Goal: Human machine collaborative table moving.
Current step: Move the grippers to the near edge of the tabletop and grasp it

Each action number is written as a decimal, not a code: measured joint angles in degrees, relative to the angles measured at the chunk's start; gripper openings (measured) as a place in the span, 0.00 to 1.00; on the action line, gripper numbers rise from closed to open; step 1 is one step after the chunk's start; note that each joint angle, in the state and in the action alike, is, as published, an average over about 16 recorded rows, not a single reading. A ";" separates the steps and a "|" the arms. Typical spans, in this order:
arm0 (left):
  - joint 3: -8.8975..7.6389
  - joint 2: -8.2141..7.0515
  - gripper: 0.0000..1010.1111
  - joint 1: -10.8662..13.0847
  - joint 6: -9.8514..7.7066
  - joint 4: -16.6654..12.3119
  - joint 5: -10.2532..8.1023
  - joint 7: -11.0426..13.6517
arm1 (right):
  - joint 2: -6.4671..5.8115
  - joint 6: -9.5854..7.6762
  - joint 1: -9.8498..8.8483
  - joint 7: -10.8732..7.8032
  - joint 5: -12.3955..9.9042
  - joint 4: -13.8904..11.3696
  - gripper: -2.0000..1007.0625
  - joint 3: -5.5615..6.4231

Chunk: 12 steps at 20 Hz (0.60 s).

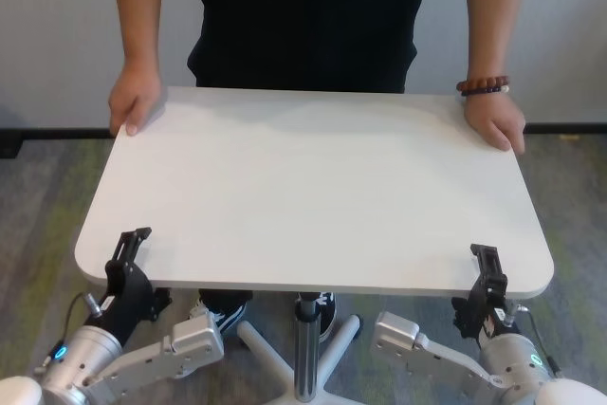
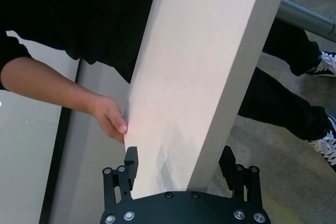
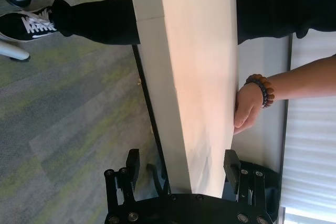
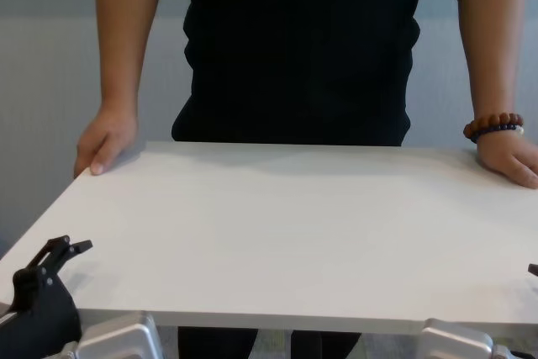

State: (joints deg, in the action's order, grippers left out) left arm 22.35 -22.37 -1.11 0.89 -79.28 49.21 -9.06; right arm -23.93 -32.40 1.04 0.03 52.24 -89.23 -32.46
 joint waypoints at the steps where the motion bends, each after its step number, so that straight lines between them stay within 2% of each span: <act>1: 0.00 0.00 0.99 0.00 0.00 0.00 0.00 0.00 | 0.11 0.27 0.03 0.00 -0.08 0.12 0.99 0.17; 12: 0.00 0.00 0.99 0.00 0.00 0.00 -0.01 0.00 | 1.15 3.16 -0.16 0.21 -1.88 0.90 0.99 1.86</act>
State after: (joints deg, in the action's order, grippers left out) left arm 22.35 -22.37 -1.11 0.89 -79.28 49.20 -9.06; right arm -22.78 -29.24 0.88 0.24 50.36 -88.33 -30.60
